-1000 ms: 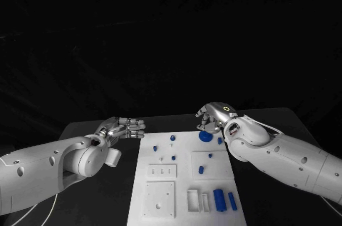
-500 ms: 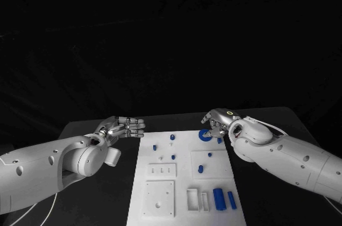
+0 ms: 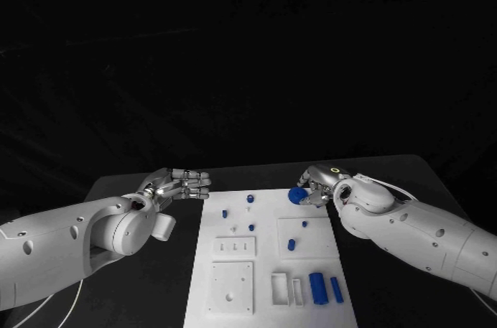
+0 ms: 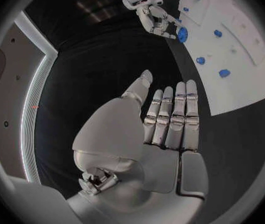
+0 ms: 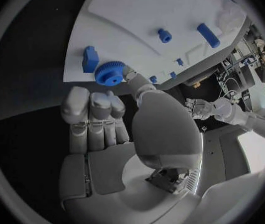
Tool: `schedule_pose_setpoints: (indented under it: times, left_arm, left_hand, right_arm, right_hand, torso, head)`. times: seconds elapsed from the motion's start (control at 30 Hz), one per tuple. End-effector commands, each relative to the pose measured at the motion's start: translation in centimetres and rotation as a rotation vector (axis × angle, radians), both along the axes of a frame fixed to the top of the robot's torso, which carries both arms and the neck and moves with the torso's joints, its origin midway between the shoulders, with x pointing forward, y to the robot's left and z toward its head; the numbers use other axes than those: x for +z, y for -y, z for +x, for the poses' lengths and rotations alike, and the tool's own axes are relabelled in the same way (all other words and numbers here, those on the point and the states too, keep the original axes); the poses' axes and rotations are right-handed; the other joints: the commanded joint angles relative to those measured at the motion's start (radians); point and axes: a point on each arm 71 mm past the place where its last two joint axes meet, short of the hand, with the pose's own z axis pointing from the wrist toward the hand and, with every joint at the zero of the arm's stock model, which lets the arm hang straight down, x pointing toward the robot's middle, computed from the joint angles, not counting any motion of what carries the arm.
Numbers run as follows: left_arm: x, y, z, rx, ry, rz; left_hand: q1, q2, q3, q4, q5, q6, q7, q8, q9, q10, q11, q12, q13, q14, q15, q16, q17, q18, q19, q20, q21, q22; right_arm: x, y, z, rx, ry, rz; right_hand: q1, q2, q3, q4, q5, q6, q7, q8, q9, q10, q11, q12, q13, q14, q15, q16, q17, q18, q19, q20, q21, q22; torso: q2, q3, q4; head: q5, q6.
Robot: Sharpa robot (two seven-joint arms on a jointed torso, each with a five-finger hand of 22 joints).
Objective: Assemble the parts on the task board
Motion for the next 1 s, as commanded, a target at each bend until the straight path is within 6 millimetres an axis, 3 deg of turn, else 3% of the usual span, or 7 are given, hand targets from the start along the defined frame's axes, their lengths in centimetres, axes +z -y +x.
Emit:
schedule_pose_setpoints:
  times: [0.03, 0.3, 0.6, 1.0]
  left_arm:
    - [0.24, 0.23, 0.00, -0.018, 0.012, -0.011]
    - [0.21, 0.24, 0.03, -0.018, 0.010, -0.010]
    - [0.19, 0.28, 0.09, -0.016, 0.009, -0.008]
    - [0.15, 0.46, 0.19, -0.020, 0.007, -0.007]
  left_hand:
    - [-0.003, 0.005, -0.003, -0.005, 0.007, -0.002, 0.001, 0.001, 0.001, -0.006, 0.000, 0.004, 0.001, 0.004, 0.004, 0.001, 0.000, 0.000, -0.008, 0.000, 0.003, -0.001]
    - [-0.003, 0.005, -0.003, -0.005, 0.007, -0.002, 0.001, 0.001, 0.001, -0.006, 0.000, 0.004, 0.001, 0.004, 0.004, 0.001, 0.000, 0.000, -0.008, 0.000, 0.003, -0.001]
    - [-0.007, 0.006, 0.000, -0.006, 0.008, -0.003, 0.003, 0.001, 0.001, -0.006, 0.002, 0.004, 0.001, 0.004, 0.004, 0.001, 0.000, 0.000, -0.010, 0.000, 0.005, -0.001]
    - [-0.006, 0.006, 0.000, -0.007, 0.008, -0.004, 0.004, 0.001, 0.001, -0.006, 0.002, 0.004, 0.001, 0.004, 0.004, 0.001, 0.000, 0.000, -0.011, 0.001, 0.005, -0.002]
  right_arm:
    - [-0.16, 0.06, 0.09, -0.019, 0.003, -0.023]
    - [-0.13, -0.05, 0.11, -0.023, 0.013, -0.016]
    - [-0.43, -0.31, 0.41, -0.029, 0.005, -0.030]
    - [-0.99, -0.43, 1.02, -0.045, -0.008, -0.036]
  right_hand:
    - [-0.011, 0.006, 0.016, 0.000, 0.005, 0.010, -0.001, -0.002, 0.000, 0.008, 0.000, 0.004, 0.002, 0.004, 0.000, 0.001, 0.003, 0.012, 0.001, 0.010, 0.011, 0.119]
    - [-0.027, 0.005, 0.042, 0.014, 0.014, 0.019, -0.001, -0.002, 0.000, 0.031, 0.001, 0.054, 0.040, 0.008, 0.001, 0.014, 0.017, 0.009, 0.004, 0.011, 0.047, 0.125]
    - [-0.029, 0.005, 0.054, 0.022, 0.004, 0.018, -0.001, -0.002, 0.000, 0.034, 0.001, 0.059, 0.046, 0.008, 0.002, 0.022, 0.024, 0.010, 0.004, 0.013, 0.070, 0.128]
    - [-0.032, 0.005, 0.053, 0.028, 0.002, 0.013, -0.001, -0.002, 0.000, 0.031, 0.002, 0.053, 0.043, 0.008, 0.003, 0.022, 0.023, 0.011, 0.002, 0.014, 0.074, 0.128]
  torso:
    - [-0.001, 0.0013, -0.0027]
    - [0.001, 0.0002, 0.0013]
    - [0.000, 0.0004, -0.0006]
    - [0.000, -0.0004, 0.0014]
  head:
    - [0.001, 0.002]
    - [-0.001, -0.001]
    - [0.004, -0.004]
    - [0.005, -0.009]
